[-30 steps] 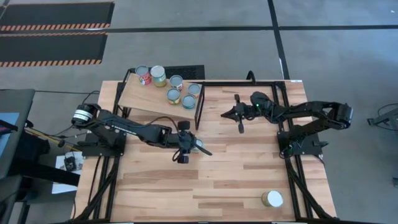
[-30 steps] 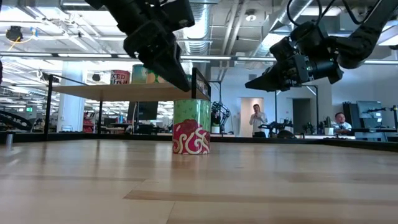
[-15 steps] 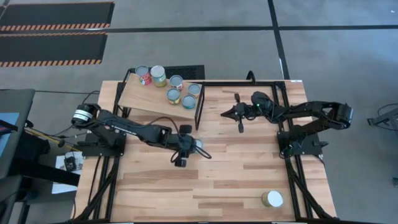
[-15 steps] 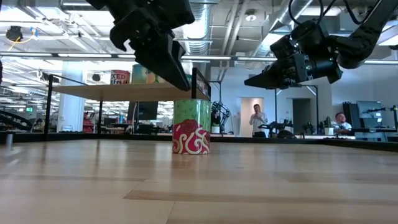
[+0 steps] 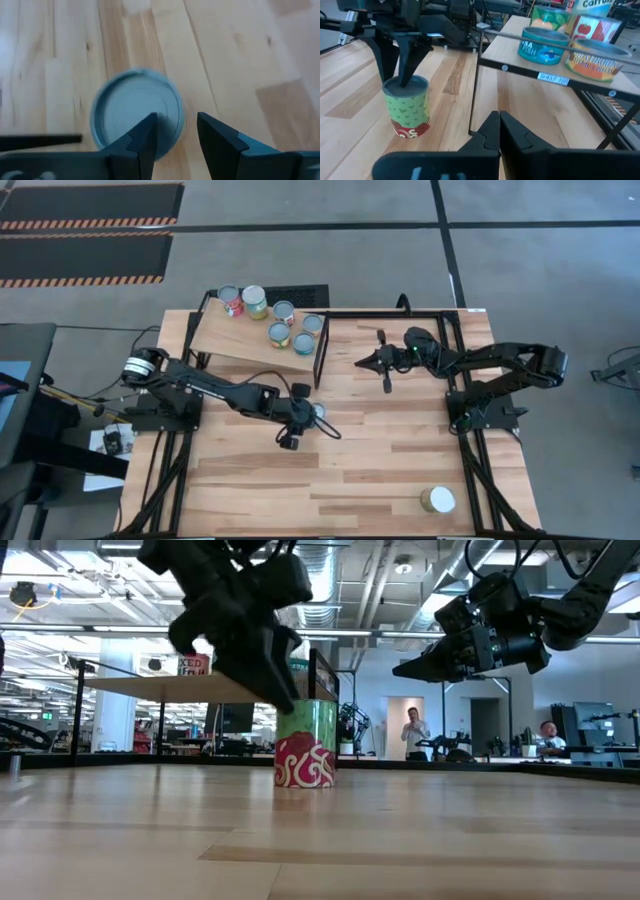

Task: Pick and place cans onto a shelf
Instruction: Put the canned spaghetti sauce on the shelf

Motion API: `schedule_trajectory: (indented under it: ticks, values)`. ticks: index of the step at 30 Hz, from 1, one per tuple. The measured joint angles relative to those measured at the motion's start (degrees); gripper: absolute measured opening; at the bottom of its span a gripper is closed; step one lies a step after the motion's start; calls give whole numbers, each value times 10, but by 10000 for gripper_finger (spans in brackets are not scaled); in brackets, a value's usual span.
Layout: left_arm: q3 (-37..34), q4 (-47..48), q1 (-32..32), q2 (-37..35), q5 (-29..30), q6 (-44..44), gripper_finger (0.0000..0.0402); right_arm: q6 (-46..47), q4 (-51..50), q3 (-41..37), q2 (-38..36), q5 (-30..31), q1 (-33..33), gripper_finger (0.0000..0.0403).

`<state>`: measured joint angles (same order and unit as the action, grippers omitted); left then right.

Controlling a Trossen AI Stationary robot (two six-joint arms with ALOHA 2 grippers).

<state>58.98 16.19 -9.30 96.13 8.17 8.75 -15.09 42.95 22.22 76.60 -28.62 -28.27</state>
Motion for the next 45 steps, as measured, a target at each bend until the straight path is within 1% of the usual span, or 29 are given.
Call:
schedule_trajectory:
  ticks: [3, 6, 9, 14, 20, 25, 31, 34, 37, 41, 45]
  values:
    - [5, -11, 5, 11, -3, 9, 129, 0, -1, 0, 0, 0, -2, 15]
    - [6, -8, 6, 10, -1, 9, 114, 0, 0, 0, 0, 2, -4, 14]
    - [6, -3, 7, 6, 15, 3, 81, 0, 0, 0, 0, 2, -5, 14]
    - [9, 1, 8, -2, 12, -4, 13, 1, -2, 0, 0, 2, -5, 16]
    - [32, 35, 8, -6, 11, -19, 6, 0, -5, 0, 0, 2, -5, 13]
    - [39, 92, 8, -6, 1, -63, 3, 0, -6, 0, 0, 2, -5, 17]
    - [40, 202, -4, -26, 0, -169, 1, 0, -7, 0, 0, 2, -5, 13]
    - [39, 257, -17, -48, 5, -242, 1, -1, -9, 0, 0, 2, -5, 14]
    - [38, 329, -35, -74, 26, -331, 1, -2, -9, 0, 0, 2, -5, 17]
    - [6, 384, -58, -113, 52, -460, 1, -4, -9, 0, 0, 2, -5, 14]
    - [-48, 393, -73, -170, 79, -574, 1, -4, -9, 0, 0, 2, -5, 13]
